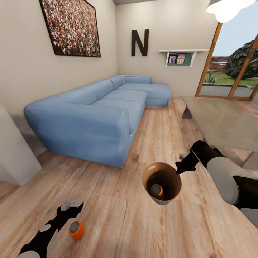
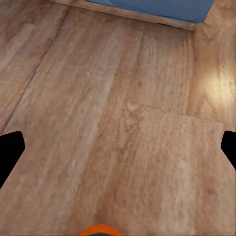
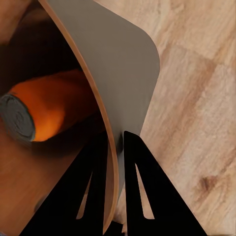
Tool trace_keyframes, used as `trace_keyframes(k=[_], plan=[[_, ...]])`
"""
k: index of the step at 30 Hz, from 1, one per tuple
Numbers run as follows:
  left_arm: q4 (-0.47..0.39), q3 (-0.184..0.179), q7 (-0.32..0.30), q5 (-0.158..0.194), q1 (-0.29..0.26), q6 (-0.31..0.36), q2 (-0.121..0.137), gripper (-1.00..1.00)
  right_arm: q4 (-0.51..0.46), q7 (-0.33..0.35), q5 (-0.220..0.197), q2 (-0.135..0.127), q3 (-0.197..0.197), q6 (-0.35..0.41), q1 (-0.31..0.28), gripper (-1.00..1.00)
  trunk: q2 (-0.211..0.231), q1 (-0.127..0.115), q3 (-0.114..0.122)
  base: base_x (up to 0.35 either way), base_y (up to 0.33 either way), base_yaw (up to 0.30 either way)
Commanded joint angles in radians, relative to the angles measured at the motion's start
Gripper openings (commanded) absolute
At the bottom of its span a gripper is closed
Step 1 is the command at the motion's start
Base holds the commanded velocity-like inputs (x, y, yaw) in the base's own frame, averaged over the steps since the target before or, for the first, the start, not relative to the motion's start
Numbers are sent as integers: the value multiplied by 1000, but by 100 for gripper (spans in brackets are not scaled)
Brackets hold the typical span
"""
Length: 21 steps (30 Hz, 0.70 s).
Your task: Put the three can of soda from the living room inside the tash can in the kitchen.
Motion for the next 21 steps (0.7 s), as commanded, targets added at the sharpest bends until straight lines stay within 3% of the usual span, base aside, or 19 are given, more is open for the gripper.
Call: trace_keyframes(k=[1, 9, 13, 21], plan=[[0, 0, 0, 0, 0, -1, 0, 100, 0, 4, -30, 0, -13, 12, 0, -100, 0, 0, 0, -246, 122, 0], [6, -1, 0, -8, 0, -3, 1, 100, -2, 4, -32, 0, -16, 12, -1, -100, 0, 0, 0, -301, 52, 0], [50, -2, 10, -8, 0, -6, 8, 100, -4, 4, -36, 2, -16, 12, -2, -100, 0, 0, 0, -306, 6, 0], [72, 0, 30, -10, 0, -8, 11, 100, -5, 4, -32, 5, -9, 12, -2, -100, 0, 0, 0, -78, 1, 0]])
